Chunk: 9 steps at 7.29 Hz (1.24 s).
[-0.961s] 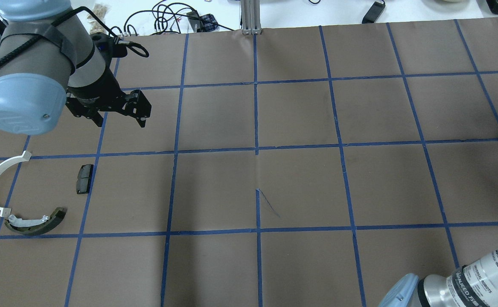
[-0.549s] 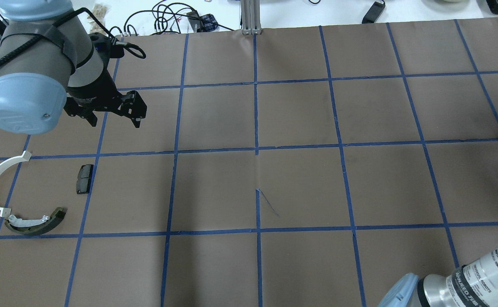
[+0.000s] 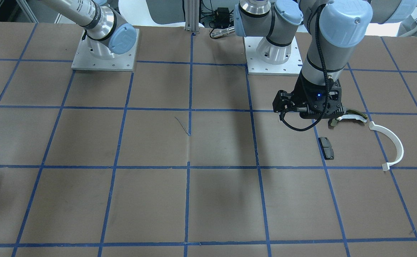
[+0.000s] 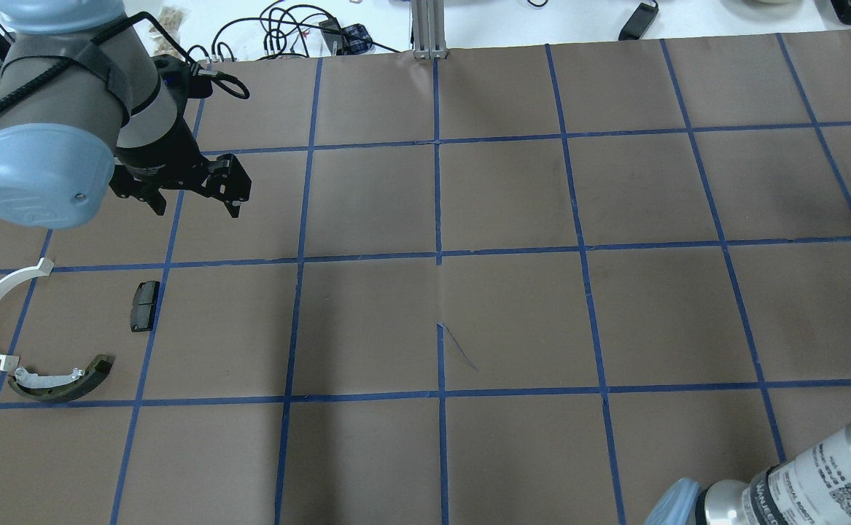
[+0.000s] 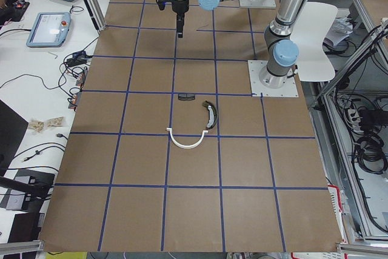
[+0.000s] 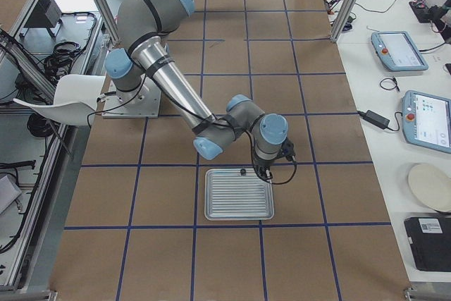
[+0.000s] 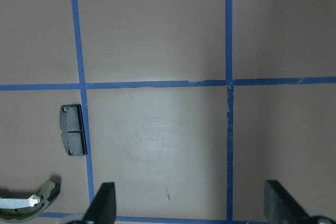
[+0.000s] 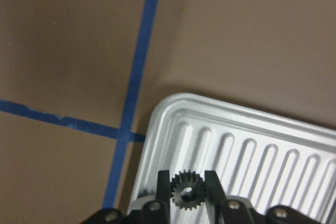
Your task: Place bearing gear from tray to pile
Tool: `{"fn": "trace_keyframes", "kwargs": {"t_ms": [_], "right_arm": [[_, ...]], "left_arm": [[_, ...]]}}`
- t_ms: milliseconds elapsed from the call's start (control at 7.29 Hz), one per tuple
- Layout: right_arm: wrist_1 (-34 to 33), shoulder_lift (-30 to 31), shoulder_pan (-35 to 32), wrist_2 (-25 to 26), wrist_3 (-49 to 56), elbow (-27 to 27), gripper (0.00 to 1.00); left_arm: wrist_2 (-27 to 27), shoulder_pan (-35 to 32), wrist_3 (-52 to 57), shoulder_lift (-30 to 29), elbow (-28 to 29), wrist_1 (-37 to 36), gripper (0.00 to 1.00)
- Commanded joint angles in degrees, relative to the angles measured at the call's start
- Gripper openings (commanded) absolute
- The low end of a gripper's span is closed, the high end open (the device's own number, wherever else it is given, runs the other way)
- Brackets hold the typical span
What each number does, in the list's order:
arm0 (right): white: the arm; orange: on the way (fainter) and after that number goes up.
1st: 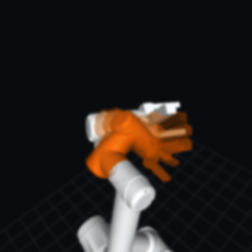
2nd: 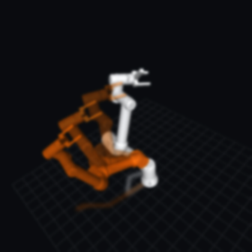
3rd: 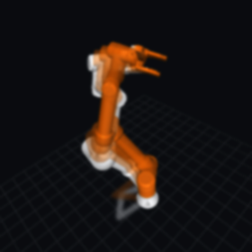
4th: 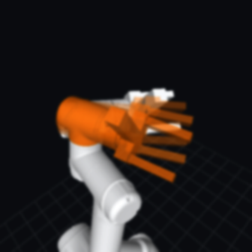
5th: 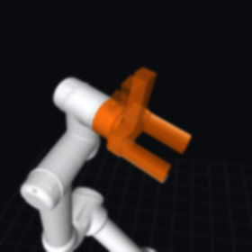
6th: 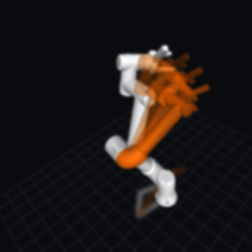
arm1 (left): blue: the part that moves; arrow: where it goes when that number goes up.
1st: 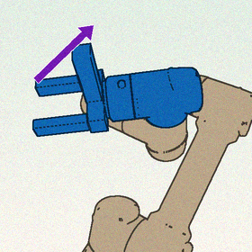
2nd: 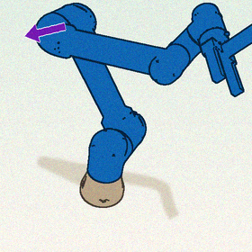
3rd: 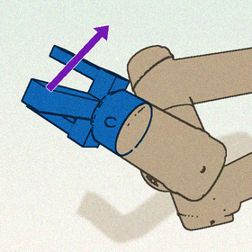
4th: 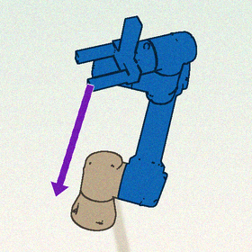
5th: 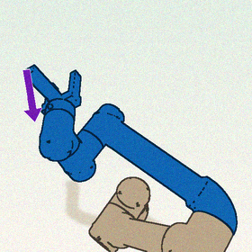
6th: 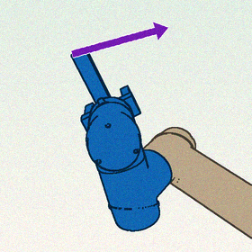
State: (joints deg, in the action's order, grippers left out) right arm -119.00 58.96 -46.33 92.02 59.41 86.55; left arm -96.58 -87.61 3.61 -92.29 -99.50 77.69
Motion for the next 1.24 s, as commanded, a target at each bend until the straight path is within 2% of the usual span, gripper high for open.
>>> {"fn": "trace_keyframes", "kwargs": {"t_ms": [0, 275, 549, 961, 1098], "right_arm": [[2.5, 5.1, -11.1, 0.0, -10.8, 2.4, 0.03], [2.5, 7.6, -22.8, 0.0, -23.5, 5.6, 0.03], [2.5, 9.4, -34.3, -0.1, -35.2, 7.0, 0.03], [1.7, 9.4, -54.2, -0.9, -61.2, 8.8, 0.03], [1.6, 8.4, -58.6, -0.9, -68.7, 8.7, 0.03]], "left_arm": [[0.1, 0.0, 0.0, 0.0, -0.1, 0.0, 1.00], [0.2, -0.1, 0.1, 1.1, 0.0, 0.0, 1.00], [5.5, -0.4, -0.3, 2.1, 0.5, 0.5, 1.00], [5.8, -0.4, 0.3, 3.5, 1.1, 4.0, 1.00], [5.8, -0.4, 0.3, 3.7, 0.9, 4.3, 1.00]]}}
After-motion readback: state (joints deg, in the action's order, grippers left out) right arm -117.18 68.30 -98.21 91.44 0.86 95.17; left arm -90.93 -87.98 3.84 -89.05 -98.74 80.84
